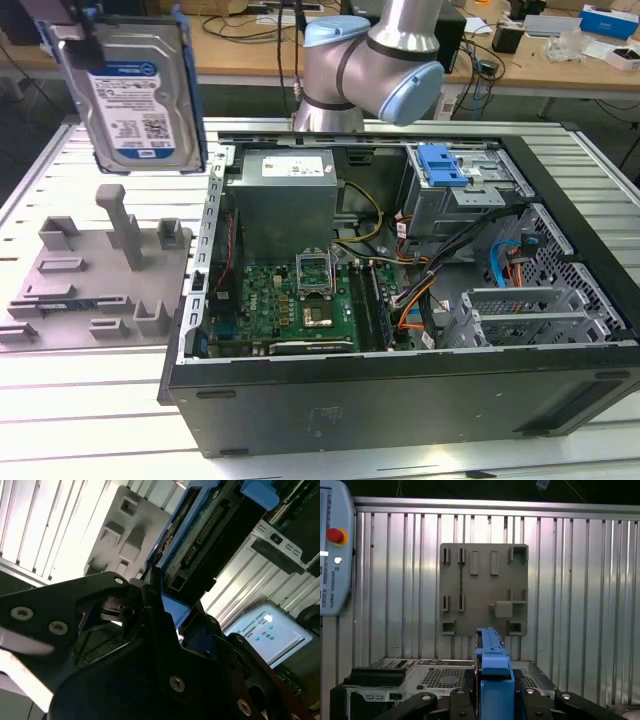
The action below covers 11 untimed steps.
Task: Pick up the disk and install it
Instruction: 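Pick up the disk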
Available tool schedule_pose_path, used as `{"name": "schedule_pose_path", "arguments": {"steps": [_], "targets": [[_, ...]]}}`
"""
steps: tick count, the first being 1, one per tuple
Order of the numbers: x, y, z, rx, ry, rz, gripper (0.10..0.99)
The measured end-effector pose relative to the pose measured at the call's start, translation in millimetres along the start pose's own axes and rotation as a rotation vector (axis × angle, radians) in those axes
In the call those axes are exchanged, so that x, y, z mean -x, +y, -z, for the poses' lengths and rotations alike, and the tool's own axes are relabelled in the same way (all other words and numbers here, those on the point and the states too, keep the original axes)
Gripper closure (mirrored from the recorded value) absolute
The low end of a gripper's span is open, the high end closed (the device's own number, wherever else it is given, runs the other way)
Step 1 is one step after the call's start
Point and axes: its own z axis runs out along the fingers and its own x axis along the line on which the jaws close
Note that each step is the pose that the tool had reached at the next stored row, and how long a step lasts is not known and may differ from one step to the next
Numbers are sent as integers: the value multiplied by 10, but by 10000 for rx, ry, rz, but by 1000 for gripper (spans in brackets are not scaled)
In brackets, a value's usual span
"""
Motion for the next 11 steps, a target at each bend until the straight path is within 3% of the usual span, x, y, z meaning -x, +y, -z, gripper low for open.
{"name": "schedule_pose_path", "arguments": {"steps": [8,11], "targets": [[-178,-513,3,35,0,4,722],[-228,-650,3,41,-1,4,722]]}}
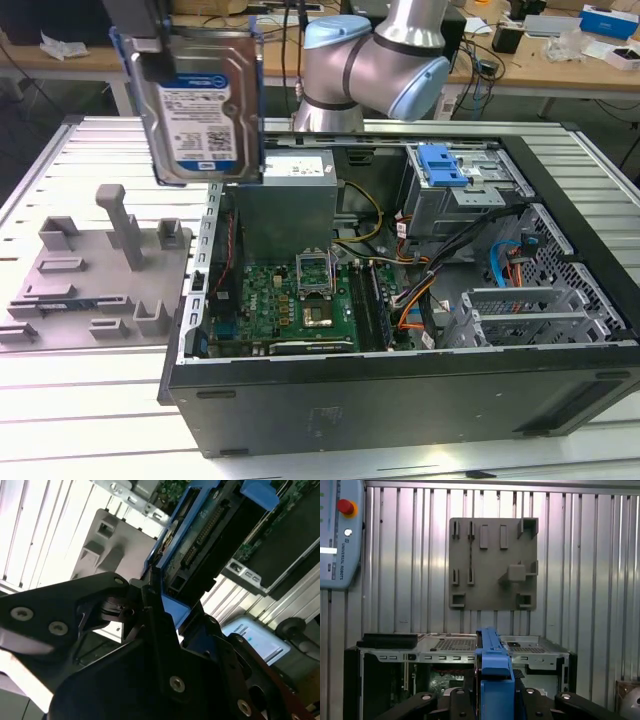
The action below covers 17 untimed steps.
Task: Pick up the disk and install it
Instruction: 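Pick up the disk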
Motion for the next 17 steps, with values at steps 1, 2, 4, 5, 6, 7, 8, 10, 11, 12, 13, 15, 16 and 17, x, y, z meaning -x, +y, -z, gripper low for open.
{"name": "schedule_pose_path", "arguments": {"steps": [1,2,4,5,6,7,8,10,11,12,13,15,16,17], "targets": [[-20,-53,1,3,0,-3,722],[-38,-100,1,5,0,-2,722],[-106,-264,3,6,-1,0,722],[-142,-354,3,6,-4,-3,722],[-178,-442,4,6,-6,-2,722],[-222,-540,5,6,-6,-2,722],[-268,-641,6,6,-7,-1,722],[-313,-739,6,6,-7,-3,722],[-346,-811,7,7,-7,-2,722],[-368,-858,8,6,-7,-3,722],[-389,-904,8,6,-7,0,722],[-432,-998,9,6,-7,-2,722],[-458,-1055,9,6,-7,-2,722],[-478,-1097,9,6,-7,-3,722]]}}
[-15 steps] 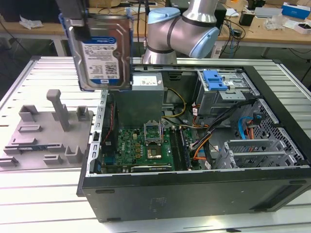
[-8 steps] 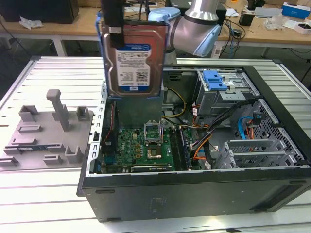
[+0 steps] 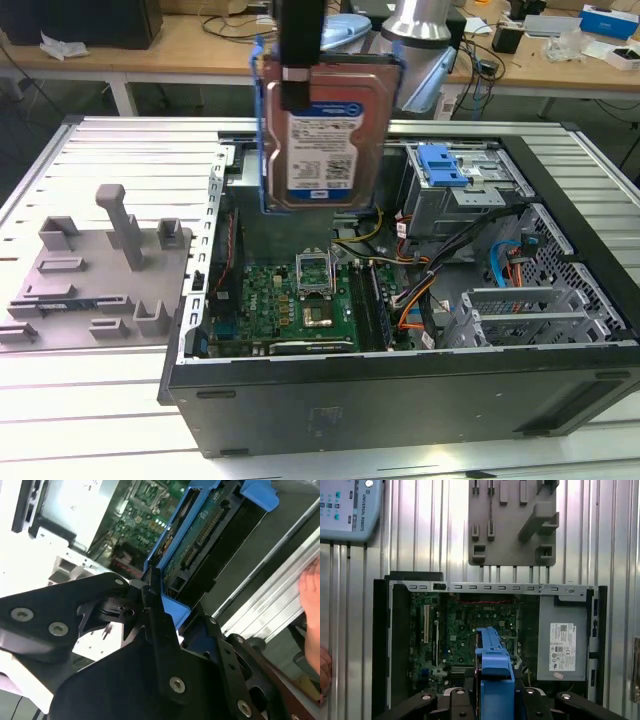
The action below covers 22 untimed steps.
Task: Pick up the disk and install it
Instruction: 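Pick up the disk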
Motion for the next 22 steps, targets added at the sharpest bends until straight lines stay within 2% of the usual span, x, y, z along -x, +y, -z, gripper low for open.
{"name": "schedule_pose_path", "arguments": {"steps": [9,12,15,22], "targets": [[-216,-467,5,0,0,2,722],[-322,-698,7,1,0,2,722],[-380,-851,8,0,-1,3,722],[-381,-865,8,1,0,1,722]]}}
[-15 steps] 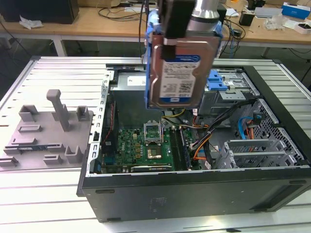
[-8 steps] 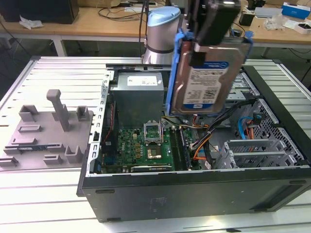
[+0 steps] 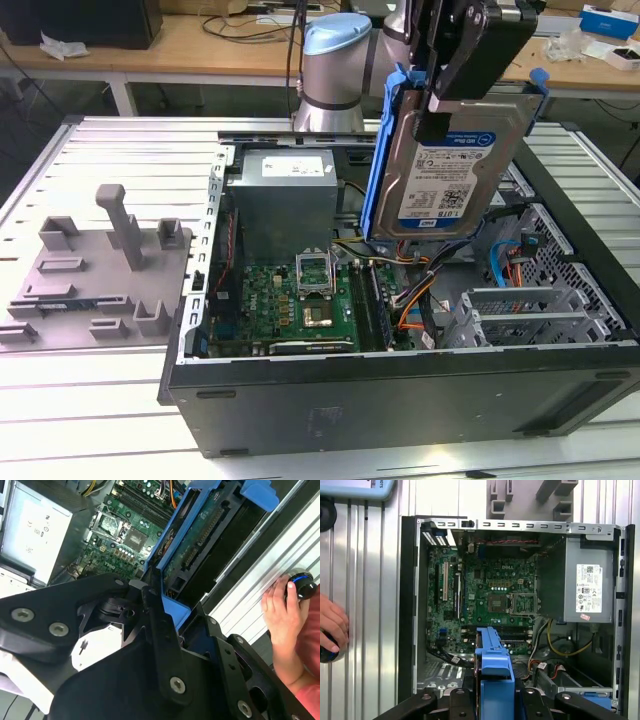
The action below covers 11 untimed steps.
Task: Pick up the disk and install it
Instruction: 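Pick up the disk, then insert the disk into the insertion slot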
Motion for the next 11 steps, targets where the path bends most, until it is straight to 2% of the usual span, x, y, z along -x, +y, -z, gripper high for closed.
{"name": "schedule_pose_path", "arguments": {"steps": [11], "targets": [[0,-8,0,0,0,0,722]]}}
